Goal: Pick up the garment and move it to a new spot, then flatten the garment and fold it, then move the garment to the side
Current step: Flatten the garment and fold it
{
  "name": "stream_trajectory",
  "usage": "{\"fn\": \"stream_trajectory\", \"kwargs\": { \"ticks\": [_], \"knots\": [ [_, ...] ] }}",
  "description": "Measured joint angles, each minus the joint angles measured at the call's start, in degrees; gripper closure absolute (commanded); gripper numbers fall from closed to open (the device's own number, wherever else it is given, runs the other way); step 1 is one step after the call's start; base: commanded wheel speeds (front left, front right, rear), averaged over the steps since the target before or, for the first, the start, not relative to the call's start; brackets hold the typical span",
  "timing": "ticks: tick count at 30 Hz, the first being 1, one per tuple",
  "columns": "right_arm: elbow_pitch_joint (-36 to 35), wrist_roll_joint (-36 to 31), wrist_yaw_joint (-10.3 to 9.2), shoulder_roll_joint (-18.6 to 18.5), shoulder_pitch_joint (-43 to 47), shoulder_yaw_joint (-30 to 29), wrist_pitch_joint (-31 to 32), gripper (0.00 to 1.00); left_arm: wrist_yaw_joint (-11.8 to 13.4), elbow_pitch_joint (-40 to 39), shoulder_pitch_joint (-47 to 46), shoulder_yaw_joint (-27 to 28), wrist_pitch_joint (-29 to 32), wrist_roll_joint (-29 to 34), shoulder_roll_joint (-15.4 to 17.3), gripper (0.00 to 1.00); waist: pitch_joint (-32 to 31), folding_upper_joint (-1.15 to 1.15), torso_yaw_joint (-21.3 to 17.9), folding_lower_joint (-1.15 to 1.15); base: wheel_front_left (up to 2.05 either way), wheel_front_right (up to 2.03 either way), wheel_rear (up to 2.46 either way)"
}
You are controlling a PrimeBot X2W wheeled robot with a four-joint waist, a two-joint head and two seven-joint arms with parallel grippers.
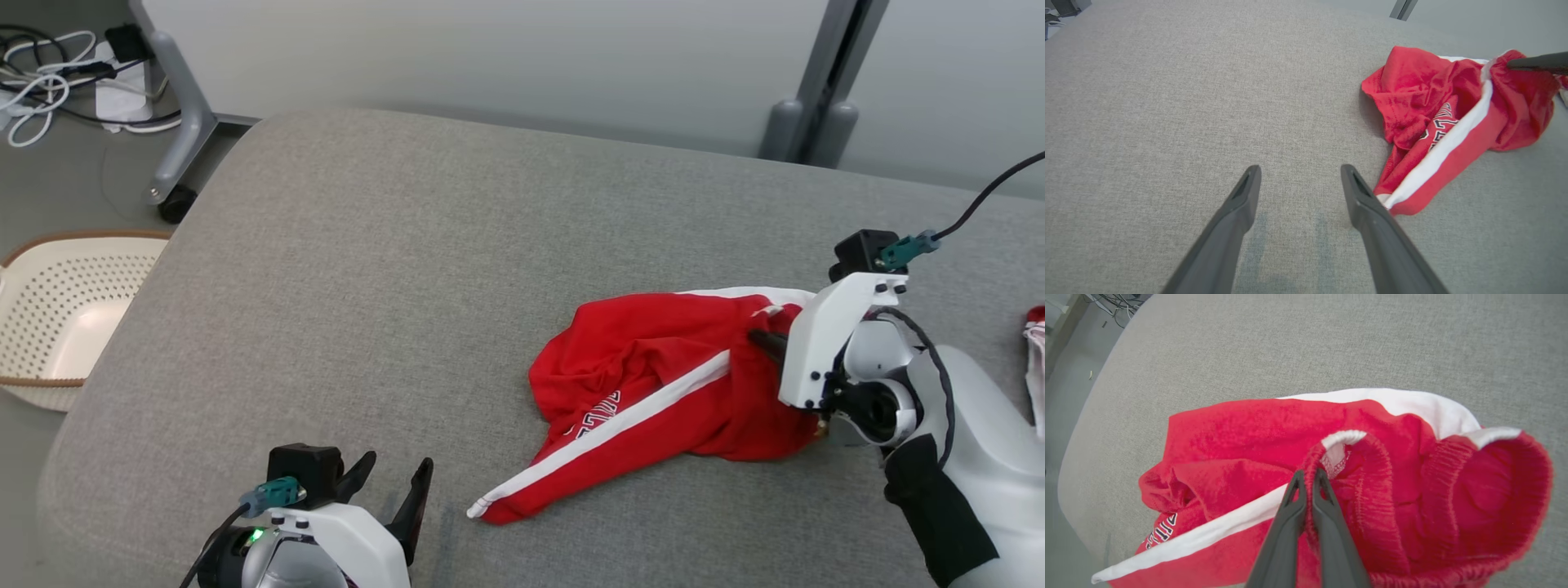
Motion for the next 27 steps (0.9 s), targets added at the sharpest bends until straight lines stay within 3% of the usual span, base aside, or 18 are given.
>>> {"fn": "stream_trajectory", "kwargs": {
  "ticks": [9, 13, 15, 17, 18, 19, 20, 27],
  "knots": [
    [-12.0, 4.6, 0.0, -4.5, 8.6, 5.0, -4.0, 1.0, 1.0, -0.9, 1.2, 0.5, 0.0, -0.4, 1.1, 0.0, -2.4, 0.0, -4.0, 0.0, 0.0, 0.0, 0.0],
    [-19.2, 6.0, 0.0, -8.6, 15.1, 5.3, -5.5, 1.0, 1.5, -2.0, 2.2, 0.7, 0.3, -0.5, 2.0, 0.0, -3.3, 0.0, -6.5, 0.0, 0.0, 0.0, 0.0],
    [-22.3, 6.1, 0.0, -10.3, 18.3, 5.0, -6.1, 0.89, 2.0, -2.7, 2.2, 0.9, 0.5, -0.5, 2.5, 0.0, -3.5, 0.0, -7.6, 0.0, 0.0, 0.0, 0.0],
    [-25.0, 6.6, 0.0, -11.4, 21.2, 4.6, -6.4, 0.84, 2.1, -3.3, 2.3, 1.0, 0.7, -0.5, 3.1, 0.0, -3.6, 0.0, -8.6, 0.0, 0.0, 0.0, 0.0],
    [-26.2, 7.0, 0.0, -11.7, 22.7, 4.5, -6.5, 0.76, 2.3, -3.5, 2.4, 1.0, 1.0, -0.5, 3.3, 0.0, -3.7, 0.0, -9.0, 0.0, 0.0, 0.0, 0.0],
    [-27.3, 7.1, 0.0, -12.0, 24.1, 4.6, -6.5, 0.52, 2.5, -3.6, 2.4, 1.1, 1.1, -0.5, 3.4, 0.0, -3.7, 0.0, -9.5, 0.0, 0.0, 0.0, 0.0],
    [-28.5, 7.3, 0.0, -12.3, 25.4, 4.6, -6.5, 0.0, 2.5, -3.9, 2.5, 1.1, 1.2, -0.5, 3.6, 0.0, -3.6, 0.0, -9.8, 0.0, 0.0, 0.0, 0.0],
    [-32.4, 7.4, 0.0, -16.4, 32.7, 4.4, -6.6, 0.0, 3.0, -4.9, 3.2, 1.0, 1.8, -0.7, 4.3, 0.0, -3.7, 0.0, -11.0, 0.0, 0.0, 0.0, 0.0]
  ]
}}
